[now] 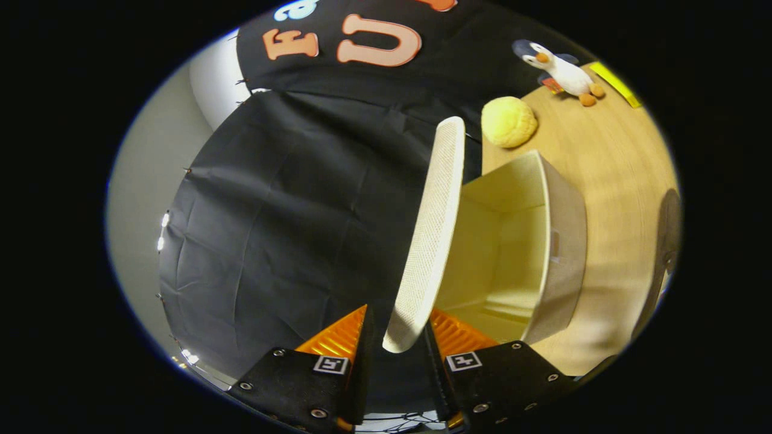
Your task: Open the storage box then place both shoes into the box .Put the left shoe in first, then the right shoe, with the right side of both shoes facing outward in a uniform manner.
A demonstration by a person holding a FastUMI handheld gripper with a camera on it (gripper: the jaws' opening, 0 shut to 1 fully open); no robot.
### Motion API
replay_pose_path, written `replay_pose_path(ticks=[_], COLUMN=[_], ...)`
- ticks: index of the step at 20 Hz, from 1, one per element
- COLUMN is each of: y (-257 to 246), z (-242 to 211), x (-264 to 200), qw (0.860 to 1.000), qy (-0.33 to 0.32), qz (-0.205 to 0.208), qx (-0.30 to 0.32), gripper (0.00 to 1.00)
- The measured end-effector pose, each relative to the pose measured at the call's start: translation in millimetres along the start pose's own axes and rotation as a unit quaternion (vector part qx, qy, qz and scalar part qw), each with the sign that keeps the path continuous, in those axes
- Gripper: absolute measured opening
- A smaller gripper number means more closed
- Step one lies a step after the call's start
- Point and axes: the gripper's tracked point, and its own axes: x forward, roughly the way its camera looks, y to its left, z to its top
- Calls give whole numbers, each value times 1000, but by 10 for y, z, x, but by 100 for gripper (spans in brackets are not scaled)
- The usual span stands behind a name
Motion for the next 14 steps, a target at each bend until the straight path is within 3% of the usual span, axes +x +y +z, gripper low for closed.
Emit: replay_pose_path(ticks=[5,10,14], y=[415,831,941], z=[256,160,31], x=[437,1059,1616], qw=[1000,999,998], qy=[-19,5,21], qz=[5,-10,-31], qx=[-22,-53,-42], gripper=[14,14,16])
